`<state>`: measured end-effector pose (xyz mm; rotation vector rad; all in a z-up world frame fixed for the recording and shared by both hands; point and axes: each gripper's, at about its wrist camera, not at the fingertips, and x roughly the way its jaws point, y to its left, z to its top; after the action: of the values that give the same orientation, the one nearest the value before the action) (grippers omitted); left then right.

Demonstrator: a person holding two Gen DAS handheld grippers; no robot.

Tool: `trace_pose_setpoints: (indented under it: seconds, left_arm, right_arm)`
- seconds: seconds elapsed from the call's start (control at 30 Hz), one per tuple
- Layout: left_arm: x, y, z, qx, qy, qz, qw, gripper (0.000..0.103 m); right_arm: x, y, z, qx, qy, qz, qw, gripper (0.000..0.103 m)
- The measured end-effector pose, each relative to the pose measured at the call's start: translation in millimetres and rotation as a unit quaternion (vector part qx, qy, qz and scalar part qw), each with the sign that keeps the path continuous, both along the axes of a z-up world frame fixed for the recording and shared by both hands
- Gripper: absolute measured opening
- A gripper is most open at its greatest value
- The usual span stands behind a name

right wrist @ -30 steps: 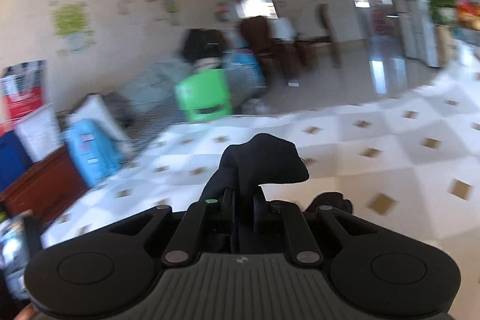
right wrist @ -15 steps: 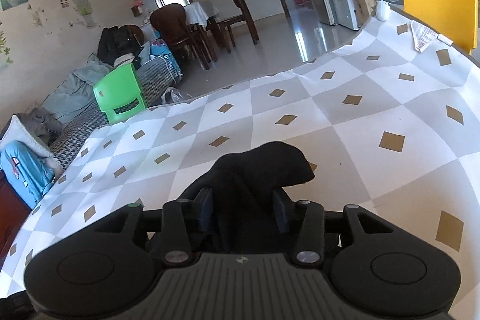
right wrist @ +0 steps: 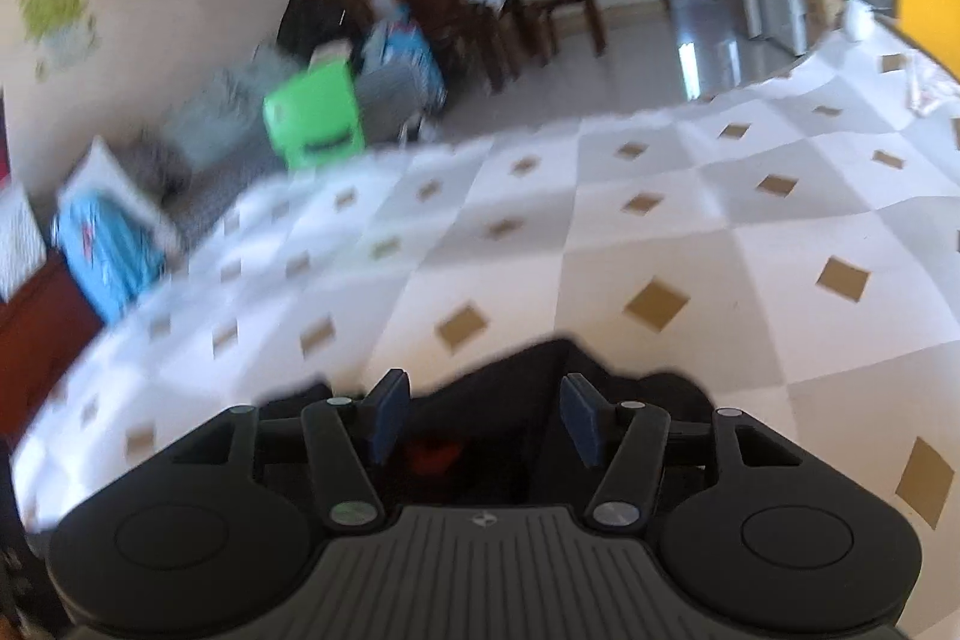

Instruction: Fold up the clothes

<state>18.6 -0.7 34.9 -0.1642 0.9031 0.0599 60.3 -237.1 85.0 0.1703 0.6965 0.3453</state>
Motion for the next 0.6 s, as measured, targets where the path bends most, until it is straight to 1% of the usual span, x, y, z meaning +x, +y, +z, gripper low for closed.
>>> trace_pose_setpoints:
  seconds: [0.07,0.13,0.23,0.37,0.4,0.47,0.5,0.53,0.57,0.6]
  left_arm:
    - [0.4,-3.2,-2.7,0.005,0.003,-0.008,1.0,0.063]
    - [1.8,-6.6,-6.3,0.012,0.007,-0.014,0.9998,0.063]
    - [5.0,-10.8,-13.3,0.025,0.012,-0.018,0.9994,0.065]
    - [9.9,-12.7,-22.9,0.038,0.016,-0.012,0.9991,0.065]
    - [10.6,-12.0,-23.7,0.036,0.015,-0.01,0.9992,0.064]
    - [11.1,-9.6,-24.2,0.031,0.015,-0.003,0.9994,0.055]
    - [11.2,-8.3,-24.2,0.027,0.015,0.0,0.9995,0.052]
    - [11.2,-6.6,-24.0,0.024,0.014,0.004,0.9996,0.047]
    - [11.2,-4.3,-23.7,0.02,0.015,0.01,0.9996,0.04]
    - [11.2,-1.5,-23.6,0.016,0.017,0.018,0.9996,0.037]
  right_arm:
    - [0.5,6.0,-10.2,-0.024,0.016,0.006,1.0,0.055]
    - [2.1,9.7,-21.1,-0.047,0.034,-0.002,0.998,0.055]
    - [4.3,9.9,-34.9,-0.06,0.051,-0.015,0.997,0.055]
    - [8.4,11.9,-48.9,-0.082,0.059,-0.023,0.995,0.055]
    - [9.3,12.5,-51.8,-0.086,0.062,-0.025,0.994,0.055]
    - [11.1,13.3,-57.1,-0.091,0.068,-0.033,0.993,0.055]
    - [11.8,13.7,-58.9,-0.094,0.069,-0.037,0.992,0.053]
    - [12.2,14.1,-59.6,-0.097,0.068,-0.039,0.992,0.047]
    - [12.8,14.1,-60.0,-0.1,0.068,-0.042,0.992,0.045]
    - [13.5,12.7,-60.2,-0.099,0.07,-0.046,0.992,0.039]
